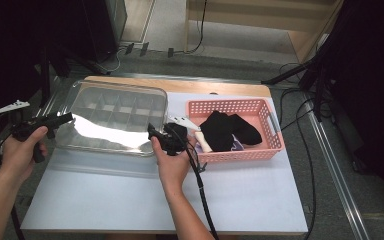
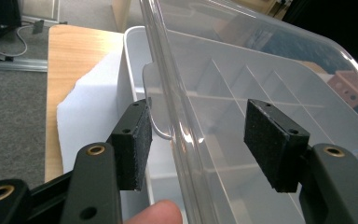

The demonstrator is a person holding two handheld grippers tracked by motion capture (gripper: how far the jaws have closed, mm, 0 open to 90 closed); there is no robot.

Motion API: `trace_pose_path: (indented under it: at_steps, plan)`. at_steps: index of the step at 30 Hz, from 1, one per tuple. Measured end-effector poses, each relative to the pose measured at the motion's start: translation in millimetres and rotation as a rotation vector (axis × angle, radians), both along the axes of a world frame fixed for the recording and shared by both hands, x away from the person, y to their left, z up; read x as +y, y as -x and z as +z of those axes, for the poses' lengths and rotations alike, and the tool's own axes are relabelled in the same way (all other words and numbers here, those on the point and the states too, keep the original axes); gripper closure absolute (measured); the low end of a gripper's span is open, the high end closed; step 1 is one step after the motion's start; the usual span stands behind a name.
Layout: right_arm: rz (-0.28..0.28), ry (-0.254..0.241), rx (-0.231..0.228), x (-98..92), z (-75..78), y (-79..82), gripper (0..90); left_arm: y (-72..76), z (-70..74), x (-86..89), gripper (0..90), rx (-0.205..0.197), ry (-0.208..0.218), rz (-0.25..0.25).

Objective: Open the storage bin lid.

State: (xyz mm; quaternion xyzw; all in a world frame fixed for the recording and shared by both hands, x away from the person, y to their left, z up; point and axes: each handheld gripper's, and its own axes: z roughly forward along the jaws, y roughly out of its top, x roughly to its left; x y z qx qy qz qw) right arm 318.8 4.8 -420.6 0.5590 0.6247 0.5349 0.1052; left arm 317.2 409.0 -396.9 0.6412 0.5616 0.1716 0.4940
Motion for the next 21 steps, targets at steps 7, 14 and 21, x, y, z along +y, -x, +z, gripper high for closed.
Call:
trace_pose_path:
  at_steps: [7,14,21]
  plan:
    - [0.03,-0.001,0.012,-2.1,-4.8,12.1,45.4,22.9,-6.1,1.3,43.8,0.023,0.006,0.001]
    - [0.04,0.0,0.023,-5.3,-11.4,24.8,44.7,44.8,-13.0,-3.0,44.3,0.007,0.008,0.014]
    - [0.036,0.005,0.019,-9.1,-14.3,39.6,44.6,62.8,-10.2,-8.7,44.1,-0.012,-0.032,0.013]
